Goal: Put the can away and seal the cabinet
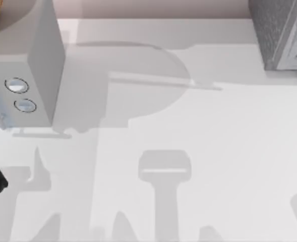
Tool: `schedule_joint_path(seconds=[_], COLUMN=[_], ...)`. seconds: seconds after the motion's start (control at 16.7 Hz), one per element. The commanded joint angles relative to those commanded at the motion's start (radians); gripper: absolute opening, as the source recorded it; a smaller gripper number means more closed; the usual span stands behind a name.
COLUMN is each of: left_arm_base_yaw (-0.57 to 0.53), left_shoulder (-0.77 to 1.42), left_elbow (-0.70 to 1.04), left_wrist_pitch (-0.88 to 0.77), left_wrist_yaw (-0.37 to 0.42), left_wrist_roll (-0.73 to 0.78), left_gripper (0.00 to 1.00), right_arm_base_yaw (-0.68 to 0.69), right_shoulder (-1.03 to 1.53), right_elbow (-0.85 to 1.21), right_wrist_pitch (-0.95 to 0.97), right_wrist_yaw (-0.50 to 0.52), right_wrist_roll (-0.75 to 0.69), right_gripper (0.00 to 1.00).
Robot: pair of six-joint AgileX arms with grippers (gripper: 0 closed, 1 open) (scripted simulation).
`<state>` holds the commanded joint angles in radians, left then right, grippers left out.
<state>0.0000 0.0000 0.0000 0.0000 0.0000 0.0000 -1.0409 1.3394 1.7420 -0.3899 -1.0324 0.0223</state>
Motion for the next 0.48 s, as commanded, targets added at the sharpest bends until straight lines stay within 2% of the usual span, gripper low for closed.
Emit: schedule_joint_path(seconds=[0.24,0.48], left_arm_base_yaw=[0.0,0.0], left_shoulder=[0.0,0.0], left_elbow=[0.0,0.0], left_wrist_pitch=[0.0,0.0], left_wrist_yaw=[0.0,0.0], left_wrist_roll=[0.0,0.0], left_gripper=[1.0,1.0], right_arm_base_yaw=[0.003,0.114], right_shoulder=[0.004,0.014], right_elbow=[0.001,0.009], right_wrist_pitch=[0.002,-0.01], right_wrist_yaw=[0.009,0.124], right_wrist_roll=[0.001,0.012], right_gripper=[1.0,1.0])
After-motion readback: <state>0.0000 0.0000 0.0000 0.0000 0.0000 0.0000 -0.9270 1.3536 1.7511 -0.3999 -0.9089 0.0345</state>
